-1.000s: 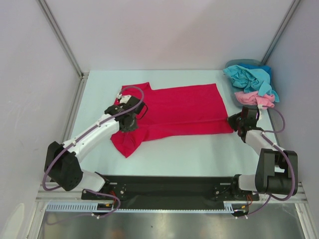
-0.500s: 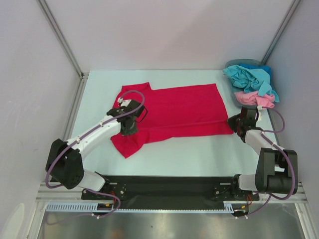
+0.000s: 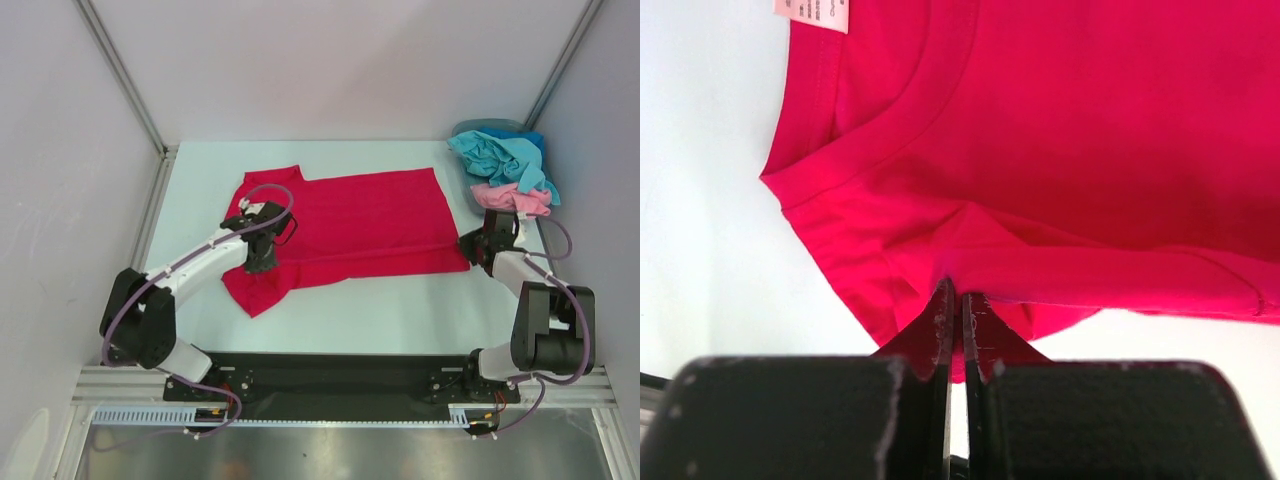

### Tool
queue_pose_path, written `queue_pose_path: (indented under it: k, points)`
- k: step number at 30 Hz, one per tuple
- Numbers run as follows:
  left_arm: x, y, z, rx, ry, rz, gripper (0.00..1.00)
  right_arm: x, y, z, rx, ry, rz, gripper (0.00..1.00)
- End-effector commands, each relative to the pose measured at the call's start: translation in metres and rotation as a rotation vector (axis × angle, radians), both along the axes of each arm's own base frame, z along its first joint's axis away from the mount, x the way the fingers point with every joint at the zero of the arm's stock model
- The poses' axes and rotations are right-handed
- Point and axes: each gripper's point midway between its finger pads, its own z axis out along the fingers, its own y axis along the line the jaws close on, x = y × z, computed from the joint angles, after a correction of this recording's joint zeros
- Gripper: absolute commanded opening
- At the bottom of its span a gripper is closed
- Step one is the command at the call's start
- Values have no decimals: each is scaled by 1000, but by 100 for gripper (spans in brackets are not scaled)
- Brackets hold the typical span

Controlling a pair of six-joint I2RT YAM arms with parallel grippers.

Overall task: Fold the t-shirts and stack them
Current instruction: Fold the tshirt

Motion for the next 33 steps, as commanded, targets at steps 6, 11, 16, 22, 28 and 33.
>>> queue_pose_path:
  k: [6,11,16,22,28,33]
  points:
    - [27,3,10,52,-33,4,0,34,9,21,-72,-63,26,0]
    - [37,6,8,81,-29,8,0,33,11,13,-79,-42,30,0]
    - [43,4,4,85,-28,8,0,28,10,6,-80,-23,29,0]
    - [38,4,-9,80,-5,4,11,34,8,8,-84,-48,32,13]
    - [38,4,-11,81,-9,7,45,36,11,12,-93,-61,45,56]
    - [42,6,-3,82,-43,21,53,37,10,28,-114,-92,43,63]
